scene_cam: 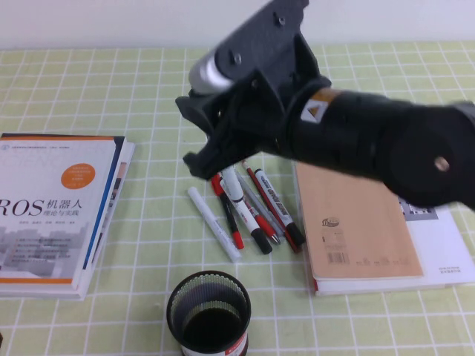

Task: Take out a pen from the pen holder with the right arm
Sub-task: 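Take a marker out of the pen holder and lay it on the table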

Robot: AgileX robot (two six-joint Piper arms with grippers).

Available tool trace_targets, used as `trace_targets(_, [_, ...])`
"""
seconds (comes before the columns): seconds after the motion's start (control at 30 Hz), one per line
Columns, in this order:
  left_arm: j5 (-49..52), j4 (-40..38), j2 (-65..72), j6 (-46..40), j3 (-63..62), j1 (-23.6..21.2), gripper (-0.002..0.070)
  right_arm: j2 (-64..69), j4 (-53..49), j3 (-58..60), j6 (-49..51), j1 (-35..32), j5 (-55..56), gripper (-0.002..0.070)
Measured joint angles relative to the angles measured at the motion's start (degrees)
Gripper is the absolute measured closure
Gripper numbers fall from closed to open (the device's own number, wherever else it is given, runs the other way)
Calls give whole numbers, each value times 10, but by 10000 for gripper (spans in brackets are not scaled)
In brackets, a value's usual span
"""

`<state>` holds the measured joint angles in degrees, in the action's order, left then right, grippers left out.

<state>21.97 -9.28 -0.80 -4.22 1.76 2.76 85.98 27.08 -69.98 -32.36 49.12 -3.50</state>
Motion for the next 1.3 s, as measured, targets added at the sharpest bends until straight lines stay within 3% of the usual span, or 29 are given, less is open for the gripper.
trace_targets(0.23, [0, 0, 0, 0, 0, 0, 683, 127, -92, -152, 177, -60, -200, 581])
trace_targets(0.47, [0, 0, 0, 0, 0, 0, 683, 265, -104, -296, 206, -70, -344, 581])
trace_targets(0.83, [0, 0, 0, 0, 0, 0, 683, 396, -93, -420, 208, -72, -400, 581])
trace_targets(1.3, [0, 0, 0, 0, 0, 0, 683, 441, -74, -427, 208, -77, -376, 582])
